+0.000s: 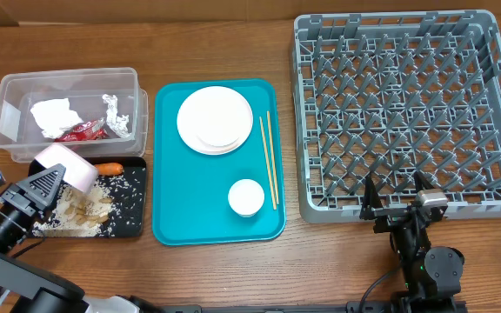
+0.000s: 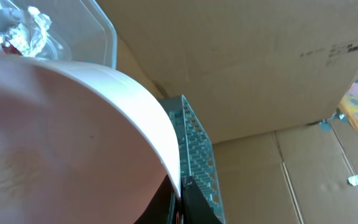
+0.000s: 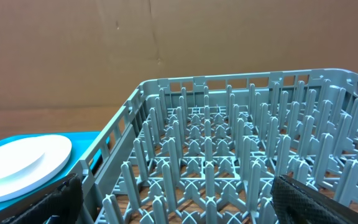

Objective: Sort waste into correct bins and load items into the dishwasher
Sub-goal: 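Tilt the bowl with the left gripper to dump rice onto the black tray, then carry the empty bowl right back onto the teal tray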

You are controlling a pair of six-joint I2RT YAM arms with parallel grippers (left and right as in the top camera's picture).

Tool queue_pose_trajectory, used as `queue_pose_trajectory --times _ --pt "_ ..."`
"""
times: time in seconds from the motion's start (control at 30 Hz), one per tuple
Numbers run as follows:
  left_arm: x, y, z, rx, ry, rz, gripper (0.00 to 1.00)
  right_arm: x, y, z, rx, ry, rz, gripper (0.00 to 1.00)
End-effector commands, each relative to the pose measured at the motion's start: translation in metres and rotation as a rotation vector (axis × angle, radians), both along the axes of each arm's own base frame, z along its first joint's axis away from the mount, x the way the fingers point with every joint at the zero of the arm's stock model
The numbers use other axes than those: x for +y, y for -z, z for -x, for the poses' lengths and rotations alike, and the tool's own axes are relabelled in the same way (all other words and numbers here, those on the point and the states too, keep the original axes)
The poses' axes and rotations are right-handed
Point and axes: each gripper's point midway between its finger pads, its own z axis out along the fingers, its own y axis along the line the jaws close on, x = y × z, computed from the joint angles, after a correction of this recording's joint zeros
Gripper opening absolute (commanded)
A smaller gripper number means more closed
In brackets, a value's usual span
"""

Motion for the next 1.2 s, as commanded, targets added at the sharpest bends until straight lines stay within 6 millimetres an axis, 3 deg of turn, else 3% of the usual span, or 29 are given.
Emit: queue_pose_trajectory --times 0.0,0.37,0.8,1.17 --pt "0.001 -0.011 0.001 -0.033 -0.023 0.006 0.04 -0.001 0.001 0.000 -0.006 0.005 0.002 1.00" --pt "-0.001 -0.015 0.002 -0.046 -0.028 0.022 0.04 -0.001 0.001 0.000 -0.006 0.005 0.002 1.00" --pt "0.002 -0.008 0.000 -0.025 -0.017 -0.008 0.04 -0.001 0.001 0.000 -0.006 0.005 0.002 1.00" --pt "-0.009 -0.003 -0.005 0.046 0.044 -0.012 0.04 -0.001 0.001 0.000 -0.006 0.005 0.002 1.00"
